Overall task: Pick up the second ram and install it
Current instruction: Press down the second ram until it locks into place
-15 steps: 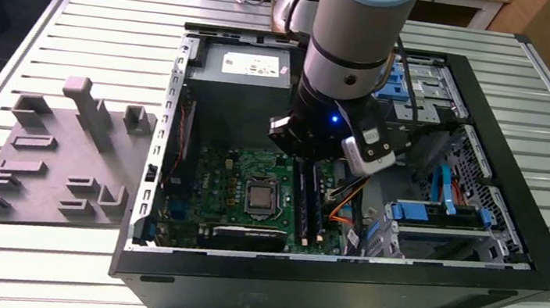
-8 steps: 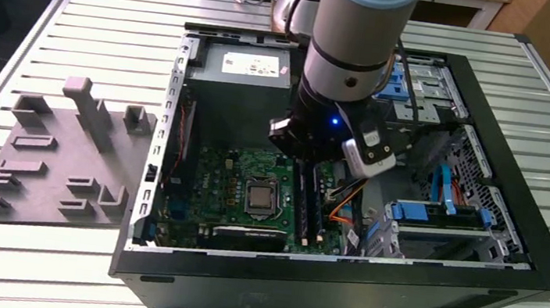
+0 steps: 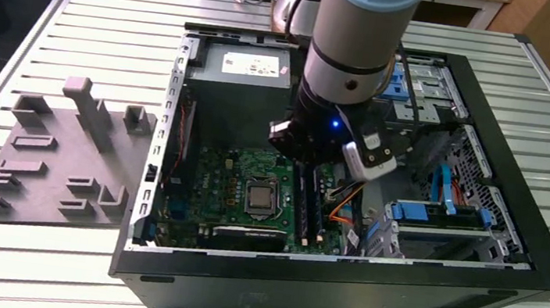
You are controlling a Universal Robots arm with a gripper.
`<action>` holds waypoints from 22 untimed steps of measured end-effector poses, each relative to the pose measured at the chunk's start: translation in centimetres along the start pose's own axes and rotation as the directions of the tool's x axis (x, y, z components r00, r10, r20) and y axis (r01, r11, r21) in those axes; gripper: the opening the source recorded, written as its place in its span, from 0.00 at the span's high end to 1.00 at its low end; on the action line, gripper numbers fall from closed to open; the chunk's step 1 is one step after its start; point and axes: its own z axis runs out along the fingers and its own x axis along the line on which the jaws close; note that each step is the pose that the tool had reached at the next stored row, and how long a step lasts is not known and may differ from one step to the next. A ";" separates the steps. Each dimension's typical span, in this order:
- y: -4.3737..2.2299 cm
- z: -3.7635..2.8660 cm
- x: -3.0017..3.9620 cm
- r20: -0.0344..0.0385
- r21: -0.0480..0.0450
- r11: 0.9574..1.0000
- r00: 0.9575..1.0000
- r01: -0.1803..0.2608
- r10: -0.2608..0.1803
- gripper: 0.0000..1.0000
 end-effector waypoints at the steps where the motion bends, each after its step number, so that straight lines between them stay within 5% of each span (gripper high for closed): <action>1: -0.06 0.00 0.00 0.000 0.000 1.000 1.000 0.000 0.000 0.89; 22: -1.28 -0.02 -0.03 0.000 0.000 1.000 1.000 0.000 0.000 0.89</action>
